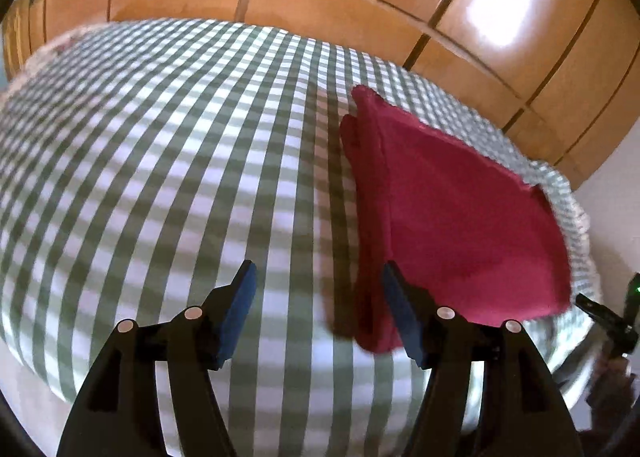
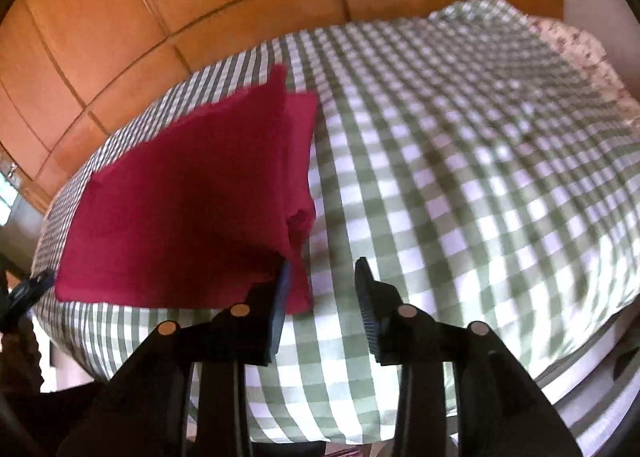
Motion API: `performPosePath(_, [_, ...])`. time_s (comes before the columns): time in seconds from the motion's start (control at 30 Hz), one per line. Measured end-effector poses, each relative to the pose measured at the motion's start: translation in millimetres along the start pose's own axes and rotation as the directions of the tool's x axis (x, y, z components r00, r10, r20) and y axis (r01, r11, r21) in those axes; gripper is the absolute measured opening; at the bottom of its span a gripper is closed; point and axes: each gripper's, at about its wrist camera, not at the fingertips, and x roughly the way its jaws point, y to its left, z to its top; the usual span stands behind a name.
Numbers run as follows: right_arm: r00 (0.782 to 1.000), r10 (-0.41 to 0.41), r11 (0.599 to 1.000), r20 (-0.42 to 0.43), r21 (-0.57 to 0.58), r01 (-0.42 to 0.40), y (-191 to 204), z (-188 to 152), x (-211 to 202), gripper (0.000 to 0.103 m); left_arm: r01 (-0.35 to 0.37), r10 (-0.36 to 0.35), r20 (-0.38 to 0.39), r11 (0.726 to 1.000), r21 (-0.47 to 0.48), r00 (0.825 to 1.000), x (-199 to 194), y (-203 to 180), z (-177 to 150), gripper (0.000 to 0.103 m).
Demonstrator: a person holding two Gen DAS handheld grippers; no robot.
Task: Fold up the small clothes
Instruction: 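Press and square the folded sweatshirt with both grippers, then release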
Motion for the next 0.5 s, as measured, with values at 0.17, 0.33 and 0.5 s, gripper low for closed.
performPosePath(0.17, [0.994,0.108,0.99,0.004,-0.088,-0.107,52.7,9.0,8.9,0.048,0.082,-0.082,-0.027,0.997,0.01,0.996,-10.2,2.7,-27.0,0.064])
performPosePath(0.33, [0.989,0.142,0.981,-0.041,-0.131,-0.146,100.1,8.4,41.1,0.051,0.143,-0.142,-0.042,0.99,0.012,0.989,-4.9,-6.5,-35.6,0.064])
performPosePath(0.5, [0.991,0.119,0.983,-0.064,-0.132,-0.127,107.0,6.1,64.6,0.057,0.141,-0.138,-0.073,0.99,0.032,0.988,14.5,-15.2,-25.9,0.023])
